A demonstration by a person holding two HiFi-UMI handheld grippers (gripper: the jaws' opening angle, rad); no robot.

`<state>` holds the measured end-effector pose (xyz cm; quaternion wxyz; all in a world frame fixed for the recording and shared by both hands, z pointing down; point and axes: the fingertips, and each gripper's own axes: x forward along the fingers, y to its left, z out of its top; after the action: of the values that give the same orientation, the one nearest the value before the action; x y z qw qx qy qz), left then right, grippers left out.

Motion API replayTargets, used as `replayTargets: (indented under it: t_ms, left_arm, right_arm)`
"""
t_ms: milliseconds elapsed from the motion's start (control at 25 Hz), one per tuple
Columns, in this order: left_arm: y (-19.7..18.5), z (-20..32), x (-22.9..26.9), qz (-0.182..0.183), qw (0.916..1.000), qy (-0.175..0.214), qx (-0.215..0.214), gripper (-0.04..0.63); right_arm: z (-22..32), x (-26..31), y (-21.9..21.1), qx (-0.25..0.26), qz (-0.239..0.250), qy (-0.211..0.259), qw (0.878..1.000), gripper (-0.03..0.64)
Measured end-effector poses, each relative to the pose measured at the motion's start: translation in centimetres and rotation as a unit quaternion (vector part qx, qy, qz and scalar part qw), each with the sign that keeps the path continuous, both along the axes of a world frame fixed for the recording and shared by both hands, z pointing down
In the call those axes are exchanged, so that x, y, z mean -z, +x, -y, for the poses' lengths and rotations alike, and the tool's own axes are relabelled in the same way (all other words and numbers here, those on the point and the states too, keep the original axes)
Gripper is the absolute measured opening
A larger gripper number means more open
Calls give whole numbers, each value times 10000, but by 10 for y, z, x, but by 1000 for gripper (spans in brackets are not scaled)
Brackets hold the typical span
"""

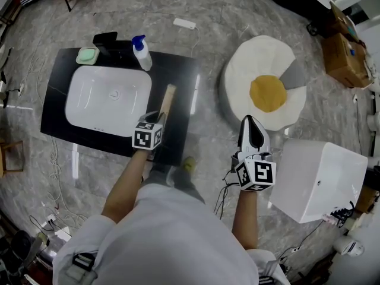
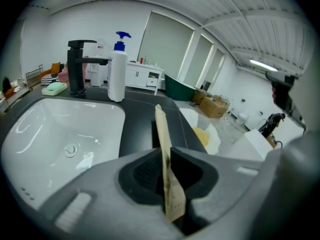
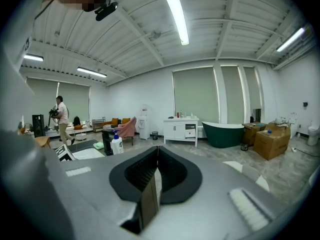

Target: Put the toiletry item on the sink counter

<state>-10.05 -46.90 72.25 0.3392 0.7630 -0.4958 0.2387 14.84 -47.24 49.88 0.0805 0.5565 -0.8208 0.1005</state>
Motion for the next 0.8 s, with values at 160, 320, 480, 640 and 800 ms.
replayTargets:
  t_ms: [160,320,480,640,800]
  left_arm:
    - [-9,-2,5,63,9999,57,76,78]
    - [-19,-4,13,60,9997,170,160,87]
    - [-28,-7,29,61,9991,344,227,86]
    - [-34,-13,52,46,9982,540,268,71]
    - [-39,-21,81,31,9963,802,306,45]
  right_arm:
    - [-3,2,-3,39,7,27,10000,3]
    - [-7,6,-10,73,29,68,9999,3]
    - [-13,11,-16,112,64,117,9998,3]
    - [-20,21,-22,176,101,197,9996,3]
    - [-30,33,-29,240,151,300,9991,3]
